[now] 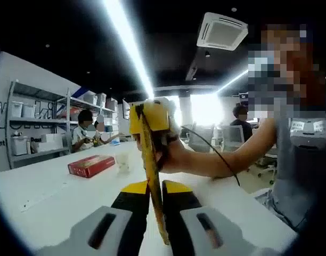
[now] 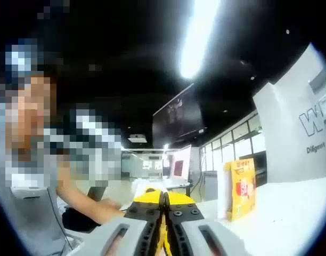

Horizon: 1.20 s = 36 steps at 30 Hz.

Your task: Tear open the coffee pouch, take out the coffee, and pour the coffee from the pouch into the cup

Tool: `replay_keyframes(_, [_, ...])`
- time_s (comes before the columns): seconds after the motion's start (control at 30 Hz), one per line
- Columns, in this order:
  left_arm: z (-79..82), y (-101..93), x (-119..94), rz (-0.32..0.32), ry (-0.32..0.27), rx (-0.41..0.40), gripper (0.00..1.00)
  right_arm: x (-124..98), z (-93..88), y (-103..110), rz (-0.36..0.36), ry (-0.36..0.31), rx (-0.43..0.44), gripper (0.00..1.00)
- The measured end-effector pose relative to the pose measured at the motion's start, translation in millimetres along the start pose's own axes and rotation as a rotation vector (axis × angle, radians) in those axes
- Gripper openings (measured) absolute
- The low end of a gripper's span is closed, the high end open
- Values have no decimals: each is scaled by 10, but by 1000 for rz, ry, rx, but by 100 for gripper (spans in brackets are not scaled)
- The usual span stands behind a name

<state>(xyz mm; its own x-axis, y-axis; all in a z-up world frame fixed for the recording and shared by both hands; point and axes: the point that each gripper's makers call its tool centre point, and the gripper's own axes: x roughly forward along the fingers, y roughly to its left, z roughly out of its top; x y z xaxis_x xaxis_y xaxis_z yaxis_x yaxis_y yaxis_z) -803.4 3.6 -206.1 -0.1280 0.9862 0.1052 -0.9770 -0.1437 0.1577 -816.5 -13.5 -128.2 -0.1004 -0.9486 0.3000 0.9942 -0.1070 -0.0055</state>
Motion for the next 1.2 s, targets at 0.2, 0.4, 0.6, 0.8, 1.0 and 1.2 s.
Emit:
replay_keyframes(0.2, [60, 337, -69, 172, -34, 82, 60, -84, -60, -158, -96, 76, -72, 2])
replay_keyframes(0.4, [441, 200, -186, 78, -231, -18, 68, 3, -16, 17, -13, 42, -16, 2])
replay_keyframes(0.6, [296, 329, -195, 138, -144, -9, 63, -23, -204, -97, -86, 146, -91, 2])
replay_keyframes(0.8, [219, 269, -128, 124, -118, -3, 62, -170, -324, -601, -391, 297, -299, 1])
replay_keyframes(1.0, [231, 243, -116, 117, -117, 9, 62, -28, -63, -227, -119, 31, 117, 1])
replay_keyframes(1.2, [258, 268, -132, 122, -125, 4, 60, -221, -288, -652, -454, 312, -344, 1])
